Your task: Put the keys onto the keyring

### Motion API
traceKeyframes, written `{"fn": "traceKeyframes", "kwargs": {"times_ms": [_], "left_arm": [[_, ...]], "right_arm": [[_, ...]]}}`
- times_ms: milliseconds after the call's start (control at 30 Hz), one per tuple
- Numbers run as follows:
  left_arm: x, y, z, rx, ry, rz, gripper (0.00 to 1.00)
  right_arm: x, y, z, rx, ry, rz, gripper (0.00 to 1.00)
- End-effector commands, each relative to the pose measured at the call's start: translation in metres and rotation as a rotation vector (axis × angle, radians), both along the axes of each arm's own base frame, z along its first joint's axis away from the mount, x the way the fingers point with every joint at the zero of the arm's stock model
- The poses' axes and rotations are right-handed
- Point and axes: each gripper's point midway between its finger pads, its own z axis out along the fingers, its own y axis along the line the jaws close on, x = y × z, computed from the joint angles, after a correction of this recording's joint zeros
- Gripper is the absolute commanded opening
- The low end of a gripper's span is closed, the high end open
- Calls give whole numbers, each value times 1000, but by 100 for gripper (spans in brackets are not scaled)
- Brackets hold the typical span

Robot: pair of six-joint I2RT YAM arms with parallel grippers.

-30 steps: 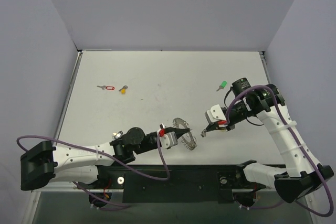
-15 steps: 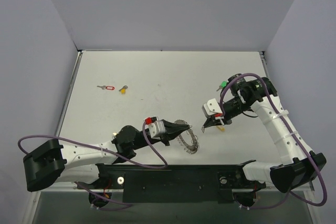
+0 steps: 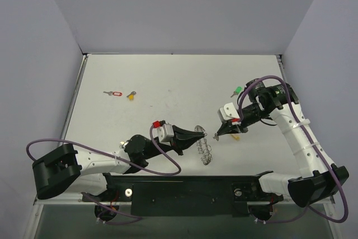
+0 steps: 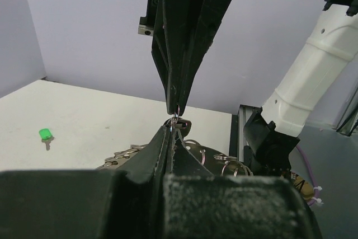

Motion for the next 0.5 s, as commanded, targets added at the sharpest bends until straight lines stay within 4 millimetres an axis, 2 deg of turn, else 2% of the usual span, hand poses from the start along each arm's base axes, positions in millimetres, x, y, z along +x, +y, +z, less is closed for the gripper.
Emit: {"fn": "traceKeyframes", "kwargs": {"times_ms": [0,167,467], "left_arm": [[-2,8,37,-163,-4,-12,0],[-1,5,34,-171,18,-19,0],[3,5,35,-192,39,-24,0]], "right_arm": [[-46,-3,12,29,231,-16,0],[-45,3,16,61,263,-31,0],[-46,9,12,66,302,-25,0]]}}
